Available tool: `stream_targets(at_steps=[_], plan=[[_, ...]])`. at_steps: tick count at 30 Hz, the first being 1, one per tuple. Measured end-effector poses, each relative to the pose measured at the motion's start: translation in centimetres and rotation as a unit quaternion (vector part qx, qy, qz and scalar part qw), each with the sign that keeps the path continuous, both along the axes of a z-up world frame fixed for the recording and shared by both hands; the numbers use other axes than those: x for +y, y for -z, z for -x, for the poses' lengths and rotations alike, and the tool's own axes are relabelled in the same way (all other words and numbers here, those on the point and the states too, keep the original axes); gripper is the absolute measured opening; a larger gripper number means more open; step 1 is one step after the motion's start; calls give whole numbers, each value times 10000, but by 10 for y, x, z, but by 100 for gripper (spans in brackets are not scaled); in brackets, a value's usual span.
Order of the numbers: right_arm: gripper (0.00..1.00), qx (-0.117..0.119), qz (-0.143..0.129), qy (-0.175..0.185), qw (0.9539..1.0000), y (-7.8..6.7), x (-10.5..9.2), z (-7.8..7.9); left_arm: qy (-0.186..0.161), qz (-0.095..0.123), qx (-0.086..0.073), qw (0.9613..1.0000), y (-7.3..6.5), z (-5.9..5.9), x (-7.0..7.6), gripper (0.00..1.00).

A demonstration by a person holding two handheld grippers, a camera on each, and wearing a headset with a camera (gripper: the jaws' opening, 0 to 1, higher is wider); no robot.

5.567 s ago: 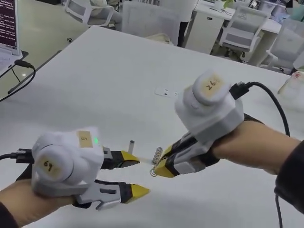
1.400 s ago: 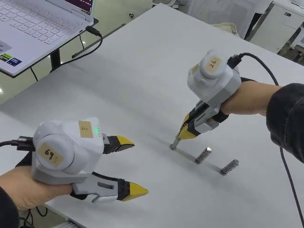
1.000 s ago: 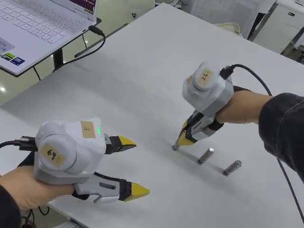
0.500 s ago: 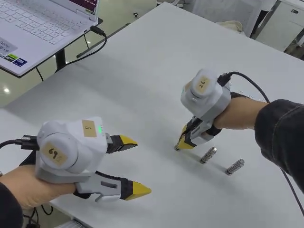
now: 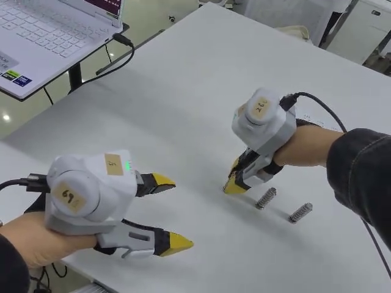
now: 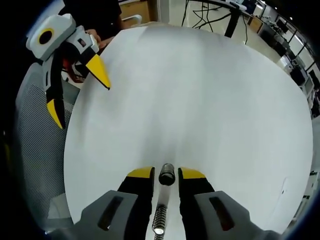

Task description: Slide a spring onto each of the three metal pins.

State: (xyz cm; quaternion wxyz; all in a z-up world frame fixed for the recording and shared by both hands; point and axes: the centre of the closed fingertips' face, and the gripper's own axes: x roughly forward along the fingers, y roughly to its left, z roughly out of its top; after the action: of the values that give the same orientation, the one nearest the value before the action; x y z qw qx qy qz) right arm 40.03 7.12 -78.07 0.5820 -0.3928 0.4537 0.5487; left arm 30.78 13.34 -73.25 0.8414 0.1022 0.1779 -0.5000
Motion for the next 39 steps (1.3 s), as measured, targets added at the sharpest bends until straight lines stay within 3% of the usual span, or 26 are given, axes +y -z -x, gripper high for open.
stream_targets(at_steps=[12, 19, 24, 29, 39], plan=[[42, -3, -270, 373, 9989, -9, -8, -3, 56, -28, -15, 10000, -3, -2, -4, 53], [58, -140, -547, 635, 9964, -17, -15, -7, 107, -61, -25, 9999, -6, -4, -7, 53], [70, -215, -813, 881, 9926, -24, -20, -9, 147, -62, -40, 9999, -9, -4, -11, 53], [83, -438, -1090, 1049, 9875, -35, -23, -10, 173, -100, -45, 9998, -9, -3, -12, 53], [89, -604, -1484, 1541, 9750, -44, -43, -11, 225, -161, -49, 9996, -11, -2, -16, 53]])
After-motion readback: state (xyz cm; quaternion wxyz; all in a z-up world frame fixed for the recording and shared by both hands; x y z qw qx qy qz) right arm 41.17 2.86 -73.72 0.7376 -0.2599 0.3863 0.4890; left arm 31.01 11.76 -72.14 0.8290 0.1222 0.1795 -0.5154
